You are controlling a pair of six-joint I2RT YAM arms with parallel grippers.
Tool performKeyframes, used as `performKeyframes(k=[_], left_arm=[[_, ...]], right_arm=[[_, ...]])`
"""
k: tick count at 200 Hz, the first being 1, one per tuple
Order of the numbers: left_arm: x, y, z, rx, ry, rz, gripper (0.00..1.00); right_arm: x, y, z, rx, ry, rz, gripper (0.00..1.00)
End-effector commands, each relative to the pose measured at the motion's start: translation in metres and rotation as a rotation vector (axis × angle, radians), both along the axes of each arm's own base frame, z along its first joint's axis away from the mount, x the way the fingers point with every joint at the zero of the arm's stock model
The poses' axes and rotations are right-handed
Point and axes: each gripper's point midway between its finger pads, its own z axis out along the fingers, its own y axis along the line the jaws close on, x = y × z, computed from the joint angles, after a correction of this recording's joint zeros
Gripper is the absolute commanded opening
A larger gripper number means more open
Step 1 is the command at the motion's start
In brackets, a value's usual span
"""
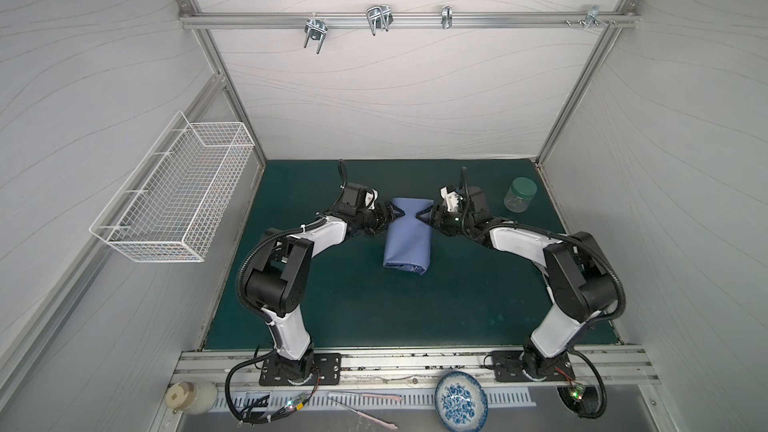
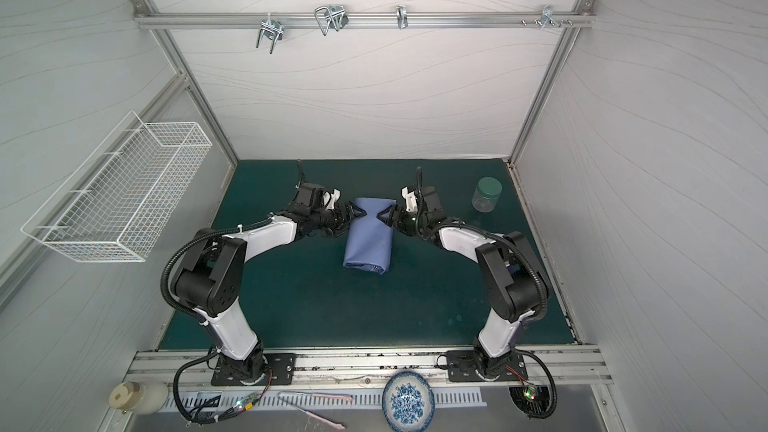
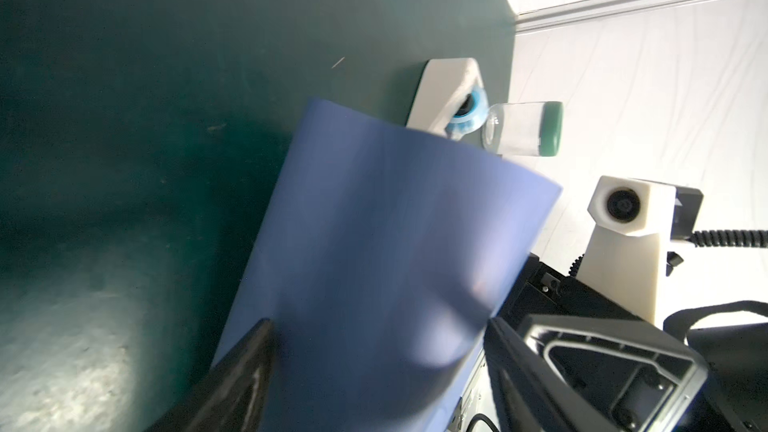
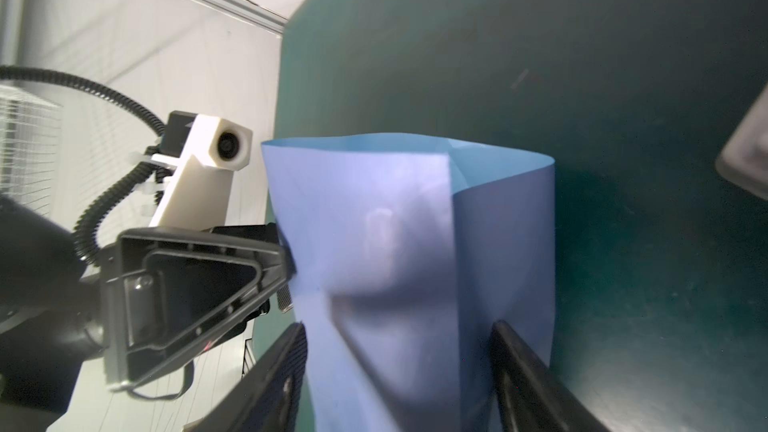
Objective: Wrap the gift box in paper
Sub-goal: 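Tip the blue-wrapped box upright onto its taped end with both grippers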
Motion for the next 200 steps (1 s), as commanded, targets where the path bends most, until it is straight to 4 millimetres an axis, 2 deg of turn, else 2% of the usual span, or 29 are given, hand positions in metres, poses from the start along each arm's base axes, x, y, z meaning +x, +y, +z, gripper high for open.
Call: performKeyframes(k=[1,57,126,159,200], left_arm=[[0.003,-0.019,0.06,-0.095,-0.138,-0.077,0.81],[-0.01,-0.015,0.077,-0.102,-0.193,-0.084,0.82],[-0.039,-0.012,0.073,-0.125,-0.191,-0.094,0.81],[-0.064,-0.004,0.073,-0.12,-0.198,-0.08,0.81],[-0.108,0.008,0.066,-0.13,-0.186,-0.076,0.82]], right_arm=[[-0.006,0.014,0.045,0.074,-0.124,0.074,0.71],[-0.025,0.019,0.067,0.038,-0.252,0.122,0.74],[-0.055,0.025,0.071,-0.005,-0.341,0.184,0.75],[-0.082,0.027,0.073,-0.021,-0.376,0.224,0.75],[-0.133,0.03,0.07,-0.048,-0.426,0.33,0.75]])
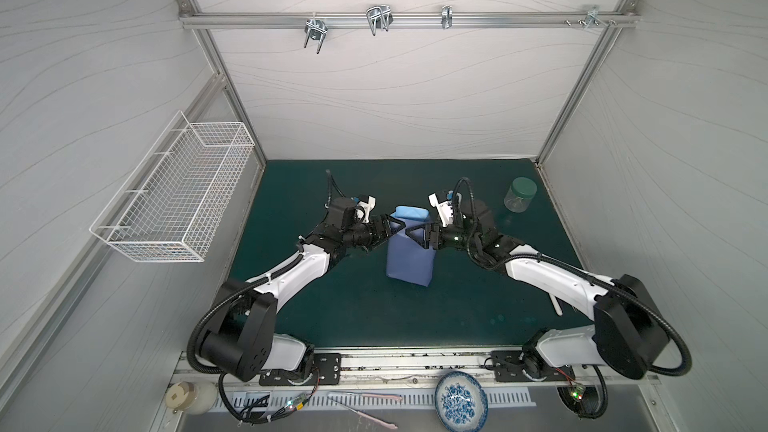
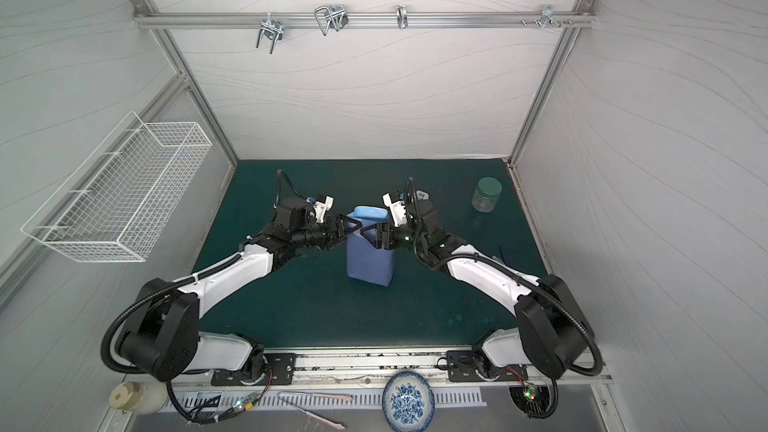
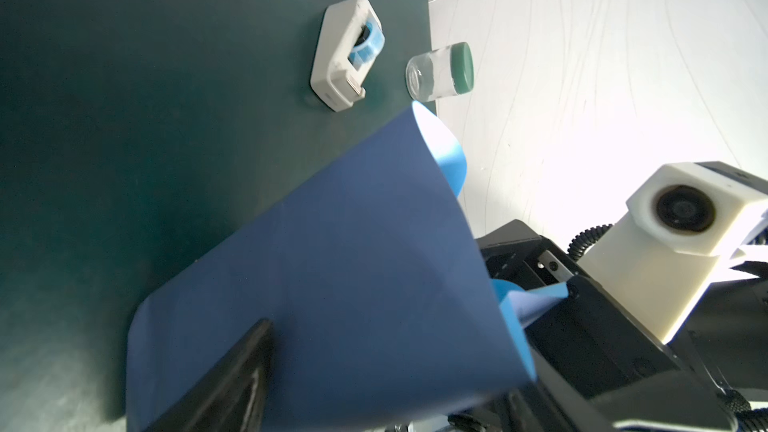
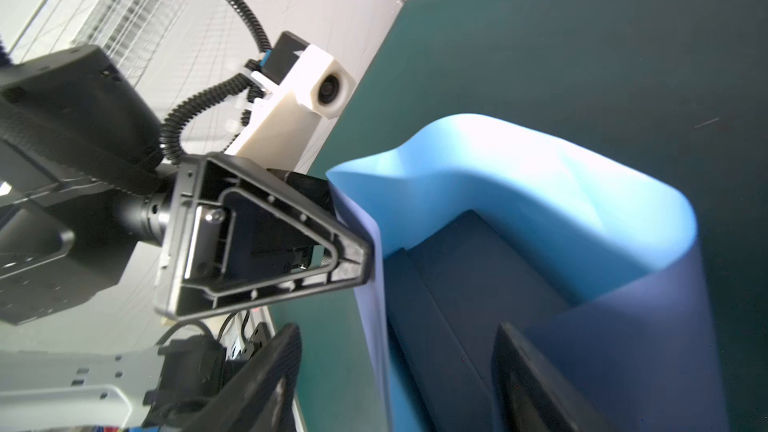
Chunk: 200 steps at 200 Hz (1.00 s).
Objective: Wrap the gift box in paper
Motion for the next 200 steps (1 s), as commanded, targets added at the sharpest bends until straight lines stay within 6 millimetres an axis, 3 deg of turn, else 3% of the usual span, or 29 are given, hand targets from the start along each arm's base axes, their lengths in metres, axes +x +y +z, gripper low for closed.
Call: performKeyframes(k=[1,22,60,89,109,122,155,200], left_arm=[[-0.017,0.004,0.012,-0.032,-0.046,0.01,0.82],[-0.035,0.019,0.015,-0.01,-0.065,0.048,0.84],[-0.045,0.037,0.035,0.102,-0.114,0.08,0.89],[-0.031,0.038,0.046,0.15,-0.137,0.082,0.92],[-0.02,0.032,0.059,0.168,-0.149,0.051,0.92],[-0.013,0.032,0.057,0.214,-0.141,0.045,0.92],[-0.003,0.04,0.038,0.401,-0.078,-0.006,0.82],[-0.011,0.02,0.028,0.464,0.009,-0.171,0.65]], right_arm=[[-0.027,-0.002,-0.001,-0.038,-0.055,0.055,0.75],[-0.048,-0.01,-0.007,-0.069,-0.082,0.071,0.75],[-0.06,-0.023,-0.006,-0.081,-0.122,0.067,0.75],[-0.06,-0.025,0.002,-0.081,-0.151,0.07,0.75],[-0.062,-0.026,0.0,-0.091,-0.151,0.074,0.75],[-0.062,-0.029,-0.001,-0.1,-0.157,0.07,0.75],[-0.059,-0.047,0.008,-0.148,-0.217,0.003,0.79],[-0.047,-0.077,0.013,-0.258,-0.222,-0.129,0.86]])
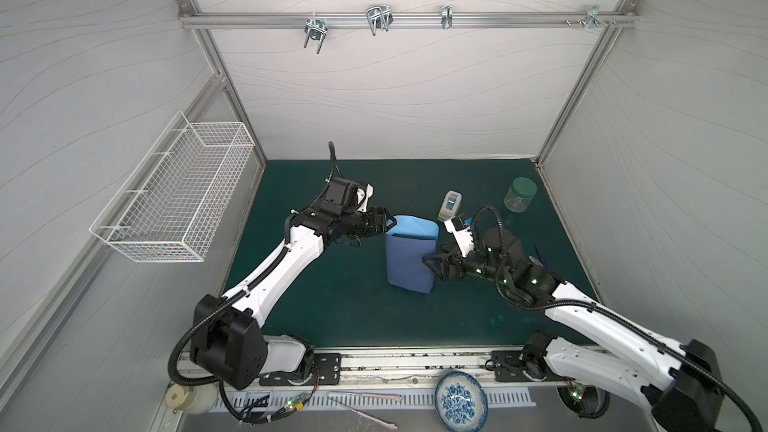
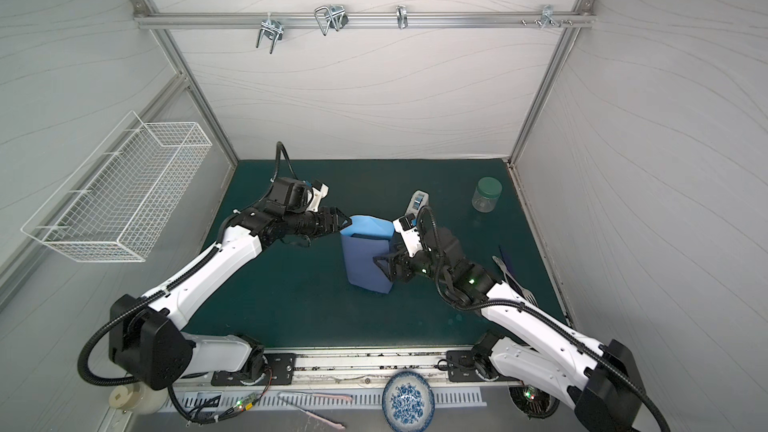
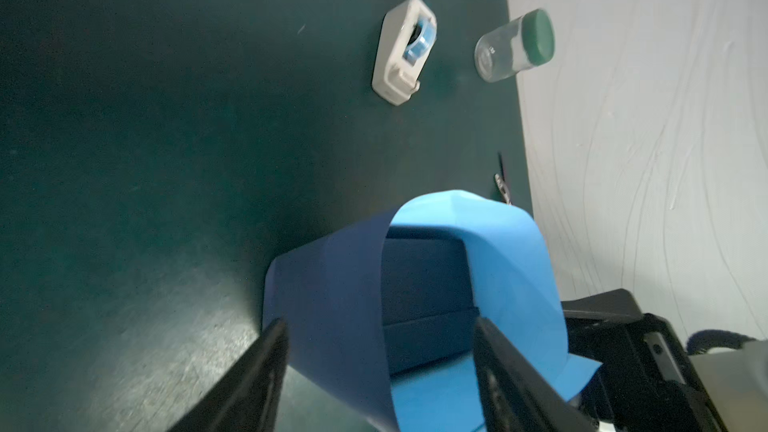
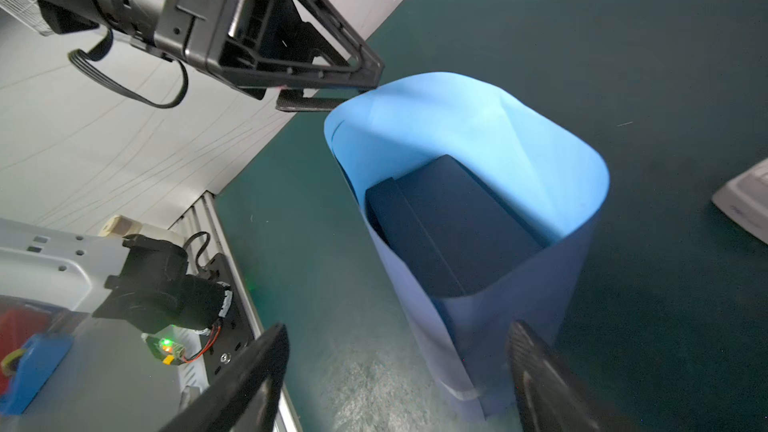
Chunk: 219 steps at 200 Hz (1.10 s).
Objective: Wrap the gift box in paper
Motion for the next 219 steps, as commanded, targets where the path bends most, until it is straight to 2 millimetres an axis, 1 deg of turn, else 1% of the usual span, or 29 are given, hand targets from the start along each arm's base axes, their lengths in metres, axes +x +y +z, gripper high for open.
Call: performKeyframes(k=[1,12,21,38,47,70,81,93,105,122,146,160,171,192,201,219], left_arm=[[-0.015,-0.004,-0.004,0.075,0.052,-0.099,0.65],[-0.015,-0.009,-0.005,0.079,0.065,-0.114,0.62],[-0.013,-0.008,-0.008,0.102,0.077,-0.112,0.59],[-0.007,-0.01,-0.014,0.12,0.108,-0.112,0.51],[-0.005,-0.012,-0.015,0.126,0.122,-0.112,0.47],[-0.001,-0.019,-0.01,0.103,0.131,-0.127,0.37],[-0.001,-0.018,-0.009,0.108,0.129,-0.125,0.33],[-0.001,-0.016,-0.011,0.118,0.13,-0.122,0.26],[-0.001,-0.015,-0.013,0.126,0.134,-0.121,0.21],[-0.001,-0.015,-0.012,0.119,0.131,-0.105,0.15],[0.004,-0.015,-0.005,0.063,0.085,-0.034,0.05],[0.007,-0.013,0.002,0.032,0.05,0.011,0.0],[0.012,-0.01,0.006,0.025,0.021,0.05,0.0],[0.019,-0.004,0.011,0.015,-0.016,0.124,0.0],[0.02,-0.001,0.011,0.008,-0.023,0.15,0.0],[0.018,0.004,0.003,0.01,-0.015,0.186,0.0]], right_arm=[[0.01,-0.022,0.003,-0.092,-0.017,-0.1,0.86],[0.017,-0.032,0.004,-0.128,0.005,-0.163,0.86],[0.021,-0.038,0.006,-0.16,0.022,-0.206,0.86],[0.028,-0.05,0.013,-0.192,0.054,-0.28,0.87],[0.03,-0.05,0.018,-0.184,0.068,-0.286,0.86],[0.039,-0.053,0.022,-0.157,0.132,-0.302,0.86],[0.045,-0.055,0.024,-0.149,0.172,-0.317,0.84],[0.05,-0.057,0.025,-0.189,0.199,-0.337,0.82],[0.054,-0.056,0.026,-0.214,0.237,-0.351,0.82],[0.056,-0.047,0.026,-0.226,0.291,-0.336,0.81],[0.06,-0.032,0.028,-0.196,0.327,-0.303,0.8],[0.064,-0.028,0.029,-0.187,0.323,-0.297,0.8],[0.068,-0.027,0.032,-0.193,0.305,-0.303,0.8],[0.076,-0.034,0.038,-0.214,0.28,-0.318,0.81],[0.079,-0.037,0.041,-0.219,0.272,-0.323,0.81],[0.082,-0.043,0.044,-0.23,0.262,-0.328,0.81]])
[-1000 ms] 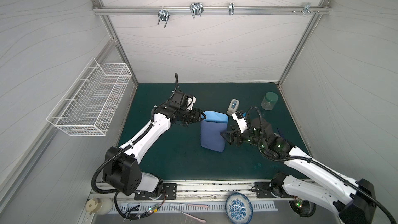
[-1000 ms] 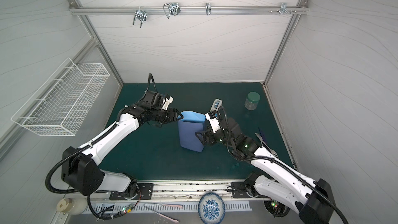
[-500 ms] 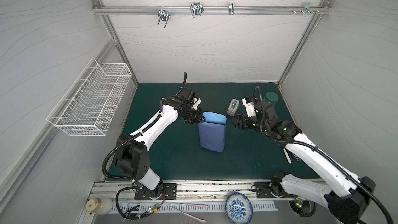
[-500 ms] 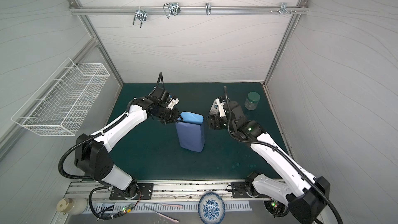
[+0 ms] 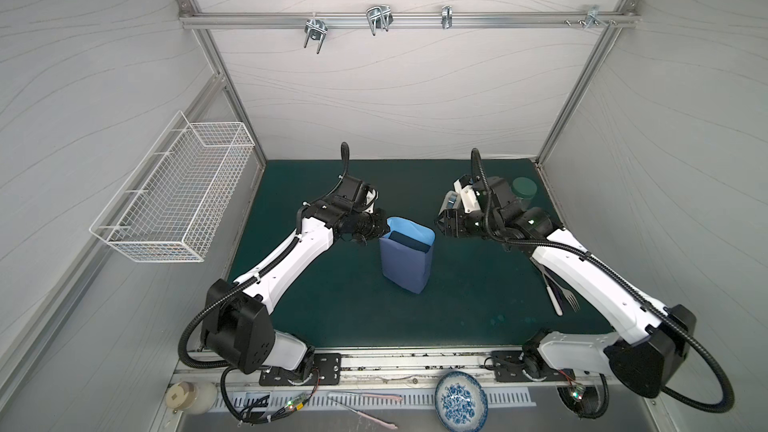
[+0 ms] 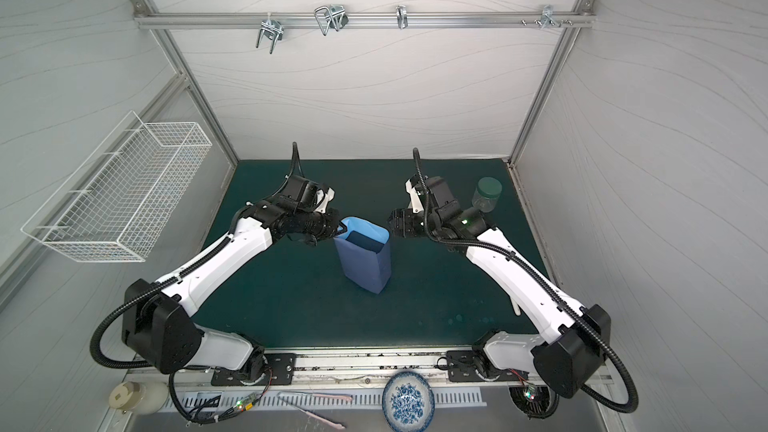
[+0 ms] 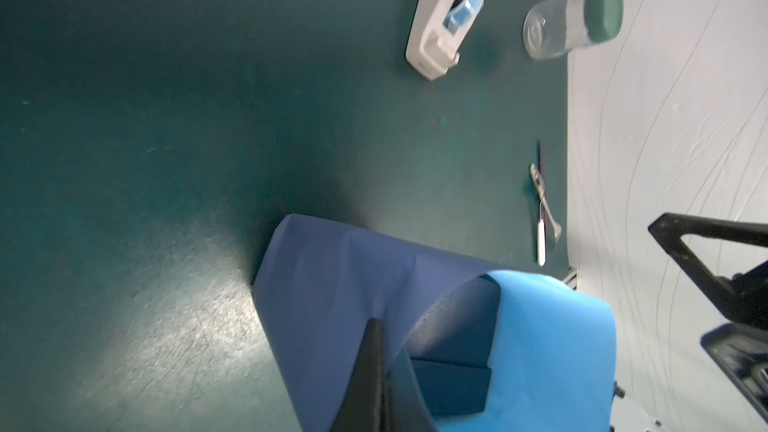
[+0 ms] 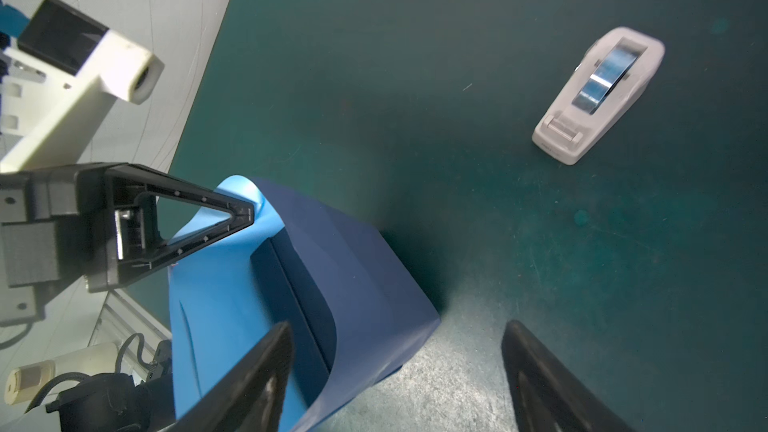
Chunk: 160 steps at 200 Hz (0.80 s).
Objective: Wrap the gift box in paper
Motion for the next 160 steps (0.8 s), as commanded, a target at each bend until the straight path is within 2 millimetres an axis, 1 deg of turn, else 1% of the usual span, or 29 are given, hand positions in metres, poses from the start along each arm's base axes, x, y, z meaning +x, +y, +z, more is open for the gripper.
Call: performKeyframes(k=[1,22,44,59,75,81,94,104,112,122,128,143,156,160], left_arm=[[0.016,0.004,0.014,-0.033,-0.082,0.099,0.0],[0.01,0.013,0.012,-0.025,-0.095,0.137,0.0],[0.003,0.02,0.012,-0.034,-0.106,0.171,0.0],[-0.001,0.023,0.013,-0.049,-0.113,0.187,0.0],[-0.005,0.025,0.01,-0.052,-0.109,0.193,0.0],[-0.006,0.024,0.007,-0.054,-0.103,0.192,0.0],[-0.007,0.023,0.005,-0.057,-0.095,0.188,0.0],[-0.008,0.022,0.005,-0.062,-0.094,0.185,0.0],[-0.008,0.021,0.005,-0.065,-0.094,0.183,0.0],[-0.008,0.02,0.006,-0.065,-0.093,0.178,0.0],[-0.008,0.02,0.007,-0.065,-0.097,0.176,0.0],[-0.008,0.019,0.008,-0.067,-0.098,0.173,0.0],[-0.007,0.018,0.009,-0.072,-0.098,0.167,0.0],[-0.008,0.017,0.009,-0.073,-0.097,0.165,0.01]], right_arm=[[0.002,-0.009,0.007,-0.03,-0.009,0.006,0.81],[0.0,-0.011,0.008,-0.039,-0.018,0.02,0.81],[-0.007,-0.009,0.011,-0.03,-0.036,0.068,0.83],[-0.018,-0.009,0.011,-0.015,-0.061,0.115,0.85],[-0.035,-0.006,0.003,0.018,-0.086,0.18,0.87],[-0.042,-0.003,0.003,0.037,-0.098,0.214,0.87],[-0.061,0.005,-0.007,0.05,-0.118,0.288,0.88],[-0.071,0.007,-0.017,0.038,-0.136,0.311,0.89],[-0.078,0.009,-0.021,0.041,-0.165,0.335,0.9],[-0.085,0.016,-0.023,0.075,-0.187,0.367,0.91],[-0.092,0.025,-0.024,0.109,-0.189,0.406,0.91],[-0.095,0.04,-0.029,0.111,-0.22,0.427,0.92],[-0.09,0.051,-0.031,0.11,-0.233,0.41,0.92],[-0.088,0.055,-0.029,0.118,-0.24,0.406,0.92]])
